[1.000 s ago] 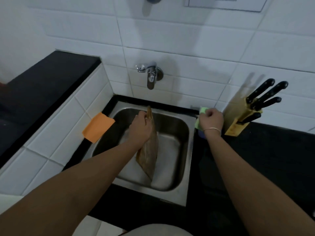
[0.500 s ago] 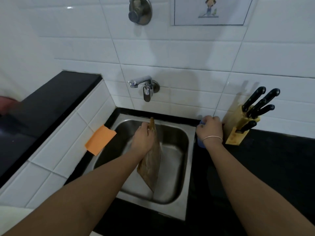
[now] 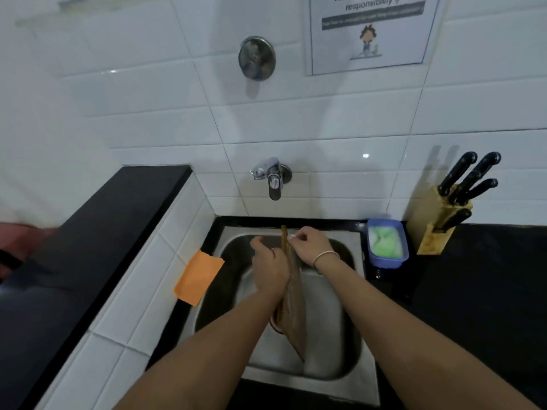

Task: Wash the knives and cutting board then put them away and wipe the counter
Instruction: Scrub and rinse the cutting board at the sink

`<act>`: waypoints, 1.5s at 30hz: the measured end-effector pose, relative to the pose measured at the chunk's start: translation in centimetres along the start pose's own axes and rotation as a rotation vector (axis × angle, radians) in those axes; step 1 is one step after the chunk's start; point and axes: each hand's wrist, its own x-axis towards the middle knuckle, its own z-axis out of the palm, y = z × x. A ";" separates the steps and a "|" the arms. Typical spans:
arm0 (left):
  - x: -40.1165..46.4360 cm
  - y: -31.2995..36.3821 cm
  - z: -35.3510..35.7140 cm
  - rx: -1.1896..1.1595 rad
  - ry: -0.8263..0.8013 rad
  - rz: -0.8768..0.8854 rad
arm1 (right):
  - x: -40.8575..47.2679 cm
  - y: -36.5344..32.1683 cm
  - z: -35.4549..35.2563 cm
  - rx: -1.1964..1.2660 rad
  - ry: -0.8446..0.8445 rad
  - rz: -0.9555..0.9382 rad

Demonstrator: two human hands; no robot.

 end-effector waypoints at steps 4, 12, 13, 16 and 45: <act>-0.1 -0.1 -0.6 -0.030 0.041 0.005 | 0.9 -0.1 3.3 0.126 -0.058 0.206; 6.2 2.4 -4.4 -0.611 0.016 -0.067 | 0.8 -1.4 4.8 0.139 0.011 0.278; 7.7 3.5 -4.7 -0.707 -0.039 -0.114 | 0.8 -1.5 5.1 0.137 0.012 0.285; 10.5 6.9 -5.8 -0.853 -0.186 -0.148 | 0.8 -1.8 5.7 0.128 0.029 0.293; 13.4 8.3 -6.0 -1.126 -0.469 -0.315 | 1.7 -2.5 8.7 0.155 -0.048 0.270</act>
